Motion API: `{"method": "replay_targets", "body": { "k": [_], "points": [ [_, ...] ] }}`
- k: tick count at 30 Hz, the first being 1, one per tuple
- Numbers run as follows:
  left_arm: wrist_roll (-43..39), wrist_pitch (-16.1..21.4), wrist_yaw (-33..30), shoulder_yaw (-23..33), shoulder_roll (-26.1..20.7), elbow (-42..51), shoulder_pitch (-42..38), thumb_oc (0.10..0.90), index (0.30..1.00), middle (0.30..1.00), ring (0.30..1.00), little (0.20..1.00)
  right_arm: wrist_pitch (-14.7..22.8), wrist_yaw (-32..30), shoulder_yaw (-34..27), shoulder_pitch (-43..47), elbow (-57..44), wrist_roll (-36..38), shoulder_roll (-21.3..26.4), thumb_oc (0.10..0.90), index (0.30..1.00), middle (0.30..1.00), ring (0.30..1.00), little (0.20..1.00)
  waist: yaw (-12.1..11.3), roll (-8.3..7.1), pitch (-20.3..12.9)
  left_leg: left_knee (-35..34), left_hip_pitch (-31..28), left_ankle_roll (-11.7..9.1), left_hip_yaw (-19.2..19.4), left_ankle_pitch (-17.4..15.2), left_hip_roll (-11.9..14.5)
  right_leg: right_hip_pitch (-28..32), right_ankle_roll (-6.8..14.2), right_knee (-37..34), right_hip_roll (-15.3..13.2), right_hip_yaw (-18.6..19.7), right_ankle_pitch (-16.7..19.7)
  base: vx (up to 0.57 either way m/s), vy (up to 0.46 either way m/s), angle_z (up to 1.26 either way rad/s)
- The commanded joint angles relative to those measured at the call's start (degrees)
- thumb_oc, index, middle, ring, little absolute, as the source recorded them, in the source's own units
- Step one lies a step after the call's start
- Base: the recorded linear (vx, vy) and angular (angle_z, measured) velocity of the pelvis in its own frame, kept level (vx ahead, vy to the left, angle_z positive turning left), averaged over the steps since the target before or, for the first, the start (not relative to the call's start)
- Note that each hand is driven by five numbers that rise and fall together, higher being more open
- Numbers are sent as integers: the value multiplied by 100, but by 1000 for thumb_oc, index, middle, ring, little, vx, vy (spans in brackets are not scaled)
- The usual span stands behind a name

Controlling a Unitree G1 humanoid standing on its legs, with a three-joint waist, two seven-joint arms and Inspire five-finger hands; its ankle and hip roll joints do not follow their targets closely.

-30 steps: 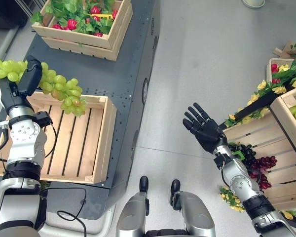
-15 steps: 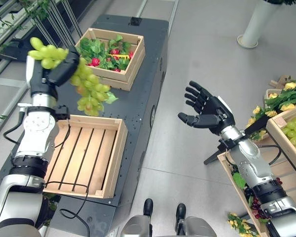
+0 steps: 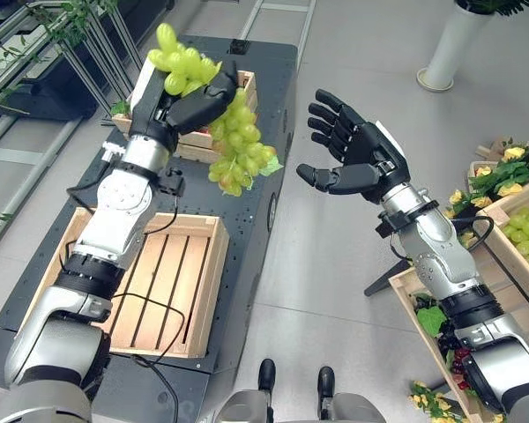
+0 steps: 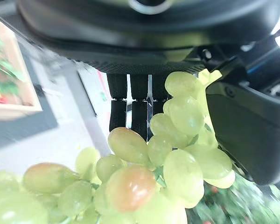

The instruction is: Pick up the fruits from the basket on one side to the basket on the other side

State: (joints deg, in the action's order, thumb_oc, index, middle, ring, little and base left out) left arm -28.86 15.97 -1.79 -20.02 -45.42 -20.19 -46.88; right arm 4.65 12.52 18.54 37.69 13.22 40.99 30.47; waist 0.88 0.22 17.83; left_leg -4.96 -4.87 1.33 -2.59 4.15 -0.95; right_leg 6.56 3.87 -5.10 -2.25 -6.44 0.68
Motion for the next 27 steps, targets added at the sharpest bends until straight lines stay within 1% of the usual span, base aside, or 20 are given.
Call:
{"method": "replay_targets", "body": {
  "k": [1, 3, 5, 6, 7, 8, 9, 11, 15, 19, 21, 23, 24, 25, 27],
  "points": [
    [-391, 477, -35, -104, 251, -179, -981, 400, 300, 300, 300, 300, -151, 208, 364, 277, 6, 544, 24, 800, 900, 900, 900, 900, 72, 48, -1533, -4, -44, -125, 22, -579, -264, -41, -165, 10, 147, 137, -85, 3, -48, -6],
    [-414, 499, -30, -161, 280, -205, -1029, 400, 300, 300, 300, 300, -259, 257, 392, 336, 25, 661, -1, 800, 900, 900, 900, 900, 83, 41, -1538, -4, -50, -131, 41, -576, -254, -37, -169, 10, 151, 139, -81, -5, -30, -7],
    [-456, 560, 36, -287, 417, -301, -1174, 400, 300, 300, 300, 300, -690, 381, 436, 484, 150, 1072, -137, 800, 900, 900, 900, 900, 113, 23, -1557, -4, -84, -140, 101, -589, -227, -12, -184, 10, 166, 151, -92, -9, -36, -15],
    [-461, 559, 39, -307, 434, -316, -1203, 400, 300, 300, 300, 300, -750, 406, 449, 494, 180, 1084, -160, 800, 900, 900, 900, 900, 117, 21, -1561, -4, -89, -141, 109, -592, -225, -9, -184, 10, 168, 152, -94, -8, -26, -11],
    [-485, 545, 67, -362, 475, -354, -1284, 400, 300, 300, 300, 300, -889, 496, 503, 538, 275, 1021, -197, 800, 900, 900, 900, 900, 127, 16, -1580, -4, -101, -140, 128, -598, -218, -1, -188, 10, 173, 158, -101, -4, -14, -5],
    [-485, 545, 67, -362, 475, -354, -1284, 400, 300, 300, 300, 300, -889, 496, 503, 538, 275, 1021, -197, 800, 900, 900, 900, 900, 127, 16, -1580, -4, -101, -140, 128, -598, -218, -1, -188, 10, 173, 158, -101, -16, -27, -7],
    [-524, 512, 135, -467, 489, -369, -1397, 400, 300, 300, 300, 300, -992, 526, 634, 614, 319, 1009, -168, 800, 900, 900, 900, 900, 138, 7, -1593, -4, -116, -147, 163, -600, -201, 10, -189, 10, 174, 158, -107, -21, -30, -8],
    [-563, 405, 201, -531, 454, -250, -1446, 400, 300, 300, 300, 300, -1089, 530, 689, 674, 261, 1189, -109, 800, 900, 900, 900, 900, 147, -7, -1615, -4, -130, -152, 198, -602, -184, 19, -193, 10, 184, 166, -115, -21, -31, -8],
    [-602, 375, 340, -638, 534, -241, -1509, 400, 300, 300, 300, 300, -1118, 537, 692, 852, 276, 1400, -183, 800, 900, 900, 900, 900, 157, -15, -1622, -4, -162, -148, 220, -618, -169, 44, -212, 10, 208, 199, -127, -19, -13, -3],
    [-591, 261, 412, -675, 654, -220, -1530, 400, 300, 300, 300, 300, -1009, 578, 704, 933, 230, 1612, -356, 800, 900, 900, 900, 900, 161, -12, -1640, -4, -180, -143, 215, -635, -161, 60, -215, 10, 220, 215, -145, -26, -10, -11],
    [-566, 210, 454, -697, 719, -253, -1532, 400, 300, 300, 300, 300, -896, 508, 684, 955, 167, 1685, -444, 800, 900, 900, 900, 900, 162, -12, -1653, -4, -183, -141, 214, -639, -161, 65, -214, 10, 227, 227, -150, -18, -8, -4],
    [-562, 161, 530, -739, 812, -330, -1488, 400, 300, 300, 300, 300, -691, 300, 620, 1019, 67, 1716, -619, 800, 900, 900, 900, 900, 165, -6, -1669, -4, -208, -133, 248, -647, -150, 72, -218, 10, 228, 254, -155, -6, -3, -2],
    [-562, 161, 530, -740, 812, -331, -1489, 400, 300, 300, 300, 300, -691, 297, 619, 1018, 64, 1715, -620, 800, 900, 900, 900, 900, 163, -7, -1668, -4, -209, -133, 250, -647, -150, 73, -218, 10, 228, 256, -155, 0, 0, 0],
    [-546, 126, 582, -737, 883, -386, -1446, 400, 300, 300, 300, 300, -589, 191, 552, 1052, 4, 1742, -721, 800, 900, 900, 900, 900, 169, 1, -1670, -4, -221, -129, 259, -656, -145, 81, -221, 10, 232, 267, -156, 0, 0, 0],
    [-545, 126, 615, -745, 959, -466, -1426, 400, 300, 300, 300, 300, -501, 130, 511, 1077, -31, 1758, -828, 800, 900, 900, 900, 900, 173, 8, -1671, -4, -229, -123, 256, -664, -145, 85, -218, 10, 235, 274, -154, 0, 0, 0]
  ]
}}
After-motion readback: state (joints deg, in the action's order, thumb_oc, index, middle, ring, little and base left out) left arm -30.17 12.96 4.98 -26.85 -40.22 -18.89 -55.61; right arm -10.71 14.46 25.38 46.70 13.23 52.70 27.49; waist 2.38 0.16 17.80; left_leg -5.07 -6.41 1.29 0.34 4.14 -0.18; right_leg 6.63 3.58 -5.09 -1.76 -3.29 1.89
